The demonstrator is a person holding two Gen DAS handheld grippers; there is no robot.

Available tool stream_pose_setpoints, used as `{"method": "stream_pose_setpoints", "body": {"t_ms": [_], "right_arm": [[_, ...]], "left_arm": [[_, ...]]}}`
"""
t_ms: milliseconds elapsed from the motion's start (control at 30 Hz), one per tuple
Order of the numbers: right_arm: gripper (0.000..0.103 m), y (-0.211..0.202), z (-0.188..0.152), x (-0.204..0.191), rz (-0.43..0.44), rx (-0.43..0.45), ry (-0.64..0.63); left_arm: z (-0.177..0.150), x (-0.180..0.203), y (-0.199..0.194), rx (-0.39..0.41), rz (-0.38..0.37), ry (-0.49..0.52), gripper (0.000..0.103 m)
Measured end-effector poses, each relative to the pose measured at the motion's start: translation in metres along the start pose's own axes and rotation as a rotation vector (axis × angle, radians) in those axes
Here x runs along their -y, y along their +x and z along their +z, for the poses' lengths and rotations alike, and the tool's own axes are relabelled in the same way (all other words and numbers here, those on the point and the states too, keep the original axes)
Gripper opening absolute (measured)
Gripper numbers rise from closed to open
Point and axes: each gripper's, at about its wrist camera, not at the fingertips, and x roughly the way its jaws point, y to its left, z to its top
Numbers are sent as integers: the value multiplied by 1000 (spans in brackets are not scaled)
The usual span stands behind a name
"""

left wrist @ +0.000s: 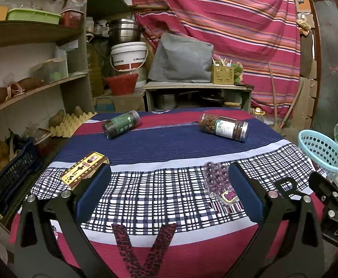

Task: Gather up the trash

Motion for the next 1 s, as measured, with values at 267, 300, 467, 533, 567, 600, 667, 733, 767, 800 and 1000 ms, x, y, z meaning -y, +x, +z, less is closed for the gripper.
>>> {"method": "stream_pose_setpoints", "body": {"t_ms": [267,300,467,533,567,600,667,733,767,800,1000], "right_arm": [[99,0,0,1,0,1,-1],[99,0,0,1,0,1,-1],[99,0,0,0,0,1,-1],[99,0,0,1,1,0,-2],[99,0,0,0,0,-1,-1],[99,0,0,0,0,-1,-2],[99,0,0,0,-1,1,-1],[99,0,0,1,-2,3,-1],[99,0,1,1,2,6,2],[99,0,2,2,4,7,4],[99,-1,2,0,7,8,9]], "left_arm": [[0,-1,0,0,1,-1,98],[0,0,0,0,1,-1,98],[2,0,-2,0,6,-6,98],[2,-1,-1,0,6,-6,98],[2,-1,-2,1,6,-5,98],[2,-1,-2,1,6,-4,98],[2,-2,-1,3,7,-5,98],[1,-1,-2,0,6,-5,98],[1,-1,-1,0,6,-4,98],[1,-1,-3,0,9,-4,98],[3,-2,-2,0,19,-5,98]]}}
